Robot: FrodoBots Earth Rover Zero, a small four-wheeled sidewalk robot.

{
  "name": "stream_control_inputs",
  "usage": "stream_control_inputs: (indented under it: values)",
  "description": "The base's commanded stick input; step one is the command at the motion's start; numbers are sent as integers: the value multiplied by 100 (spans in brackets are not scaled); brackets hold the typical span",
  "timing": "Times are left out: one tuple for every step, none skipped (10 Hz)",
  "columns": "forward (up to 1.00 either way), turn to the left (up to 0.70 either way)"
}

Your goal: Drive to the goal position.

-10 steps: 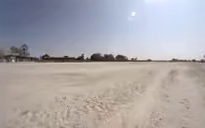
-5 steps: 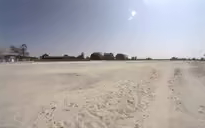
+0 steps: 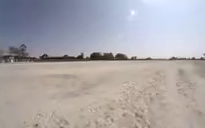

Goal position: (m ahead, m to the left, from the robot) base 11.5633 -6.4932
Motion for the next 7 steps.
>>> stream_control_inputs:
  values:
    - [70,0]
    - [70,0]
    - [70,0]
    - [70,0]
    - [70,0]
    - [70,0]
    - [70,0]
